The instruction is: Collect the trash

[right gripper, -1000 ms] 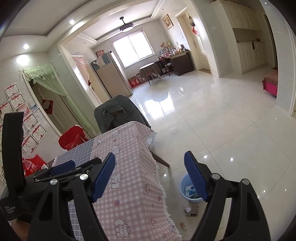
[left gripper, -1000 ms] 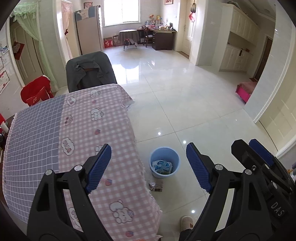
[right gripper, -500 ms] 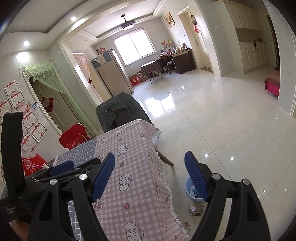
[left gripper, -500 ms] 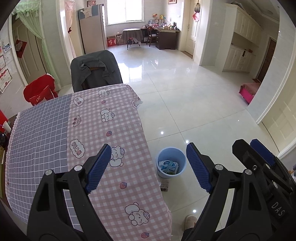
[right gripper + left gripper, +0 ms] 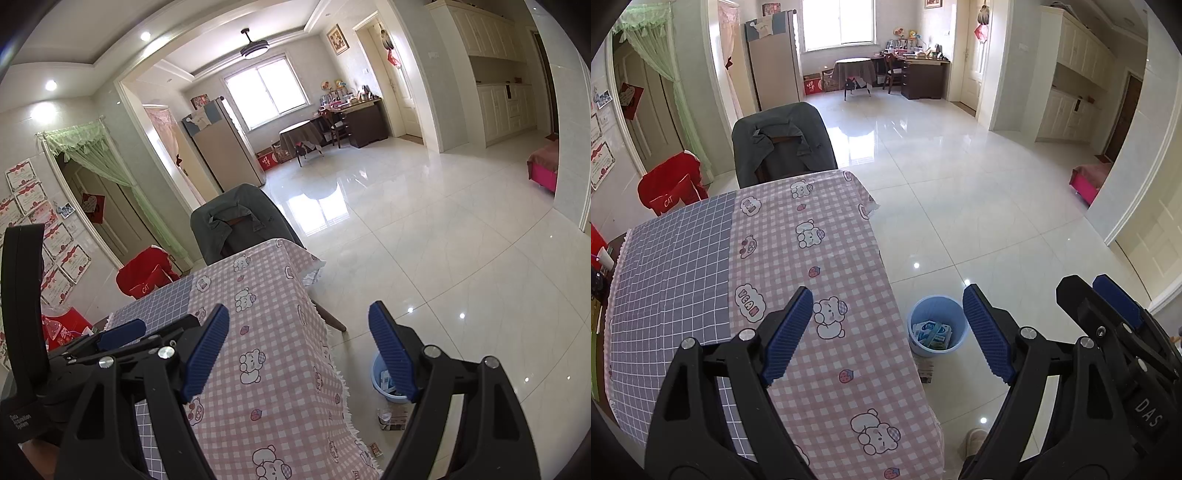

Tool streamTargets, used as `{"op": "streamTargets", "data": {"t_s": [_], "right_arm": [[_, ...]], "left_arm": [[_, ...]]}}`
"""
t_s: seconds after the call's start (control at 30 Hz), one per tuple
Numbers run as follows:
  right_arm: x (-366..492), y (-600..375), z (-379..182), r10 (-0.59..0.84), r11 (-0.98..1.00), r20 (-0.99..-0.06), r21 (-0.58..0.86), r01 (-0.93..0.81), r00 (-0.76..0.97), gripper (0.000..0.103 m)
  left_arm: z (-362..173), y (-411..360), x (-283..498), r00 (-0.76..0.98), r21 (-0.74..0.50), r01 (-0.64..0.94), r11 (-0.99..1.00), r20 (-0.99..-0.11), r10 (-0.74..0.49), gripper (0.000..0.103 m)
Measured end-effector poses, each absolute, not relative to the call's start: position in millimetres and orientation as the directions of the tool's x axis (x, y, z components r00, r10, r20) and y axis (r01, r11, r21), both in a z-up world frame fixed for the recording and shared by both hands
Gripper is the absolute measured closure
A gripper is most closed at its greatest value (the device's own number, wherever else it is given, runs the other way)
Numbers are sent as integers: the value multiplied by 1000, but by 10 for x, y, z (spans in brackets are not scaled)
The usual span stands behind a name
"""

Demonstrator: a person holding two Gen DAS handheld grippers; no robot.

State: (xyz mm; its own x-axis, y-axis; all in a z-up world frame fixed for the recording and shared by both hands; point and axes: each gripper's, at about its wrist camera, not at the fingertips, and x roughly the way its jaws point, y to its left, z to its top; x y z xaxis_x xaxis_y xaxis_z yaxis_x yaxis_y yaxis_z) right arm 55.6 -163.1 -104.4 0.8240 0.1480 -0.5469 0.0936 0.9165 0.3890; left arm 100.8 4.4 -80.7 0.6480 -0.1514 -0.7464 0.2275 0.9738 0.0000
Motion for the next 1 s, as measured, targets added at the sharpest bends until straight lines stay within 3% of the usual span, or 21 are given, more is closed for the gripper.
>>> {"op": "streamTargets", "data": {"t_s": [1.0], "right_arm": [[575,-1620,-1049,142,916,-543,390,99,828,26]], "left_arm": [[-774,19,1050,648,0,232,973,-746,-154,21]]}}
